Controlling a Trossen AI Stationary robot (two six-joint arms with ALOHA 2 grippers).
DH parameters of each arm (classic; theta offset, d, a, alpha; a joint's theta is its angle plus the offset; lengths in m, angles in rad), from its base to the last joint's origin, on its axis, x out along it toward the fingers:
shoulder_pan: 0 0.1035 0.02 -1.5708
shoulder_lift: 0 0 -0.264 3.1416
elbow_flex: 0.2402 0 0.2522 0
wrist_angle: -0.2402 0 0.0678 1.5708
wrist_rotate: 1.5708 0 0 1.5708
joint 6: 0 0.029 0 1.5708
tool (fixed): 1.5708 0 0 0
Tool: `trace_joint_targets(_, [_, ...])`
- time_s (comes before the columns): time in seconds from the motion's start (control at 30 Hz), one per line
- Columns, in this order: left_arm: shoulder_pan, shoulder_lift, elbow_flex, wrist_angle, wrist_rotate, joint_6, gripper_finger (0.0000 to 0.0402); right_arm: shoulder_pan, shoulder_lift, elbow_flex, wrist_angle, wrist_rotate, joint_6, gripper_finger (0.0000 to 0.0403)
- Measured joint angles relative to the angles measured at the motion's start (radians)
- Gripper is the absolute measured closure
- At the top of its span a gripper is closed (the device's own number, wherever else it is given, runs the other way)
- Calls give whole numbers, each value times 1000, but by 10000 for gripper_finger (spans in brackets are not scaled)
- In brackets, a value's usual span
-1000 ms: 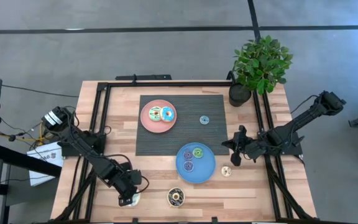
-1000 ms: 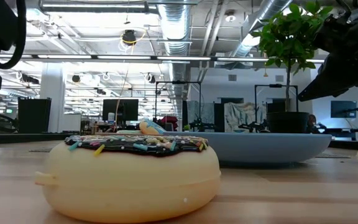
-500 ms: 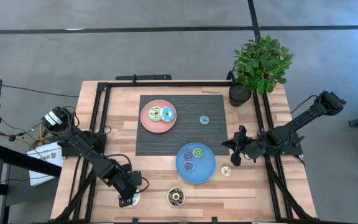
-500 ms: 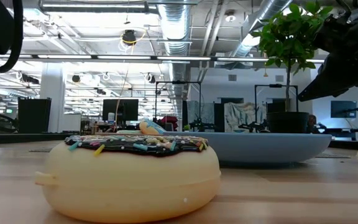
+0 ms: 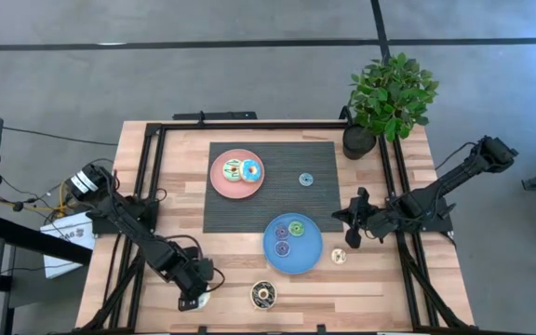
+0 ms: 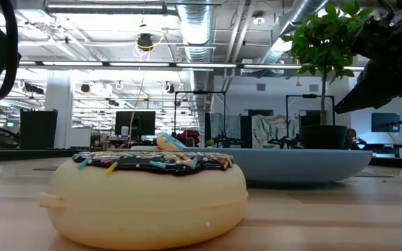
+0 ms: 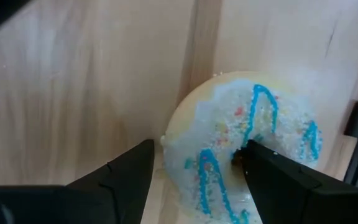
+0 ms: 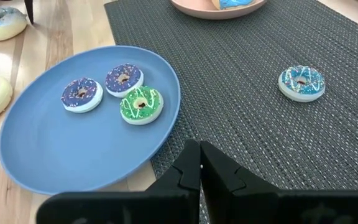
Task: Pick & Place donuts
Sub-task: Put the large white donut into the pink plate
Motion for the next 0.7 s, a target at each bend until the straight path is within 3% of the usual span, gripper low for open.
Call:
trace_joint_targets(0.5, [3,8,23,-35,4,34,170,0,0,0,3,0,0,402])
trace_joint_targets(0.7, [4,8,23,-43,-4,32,218,0,0,0,4,0,0,402])
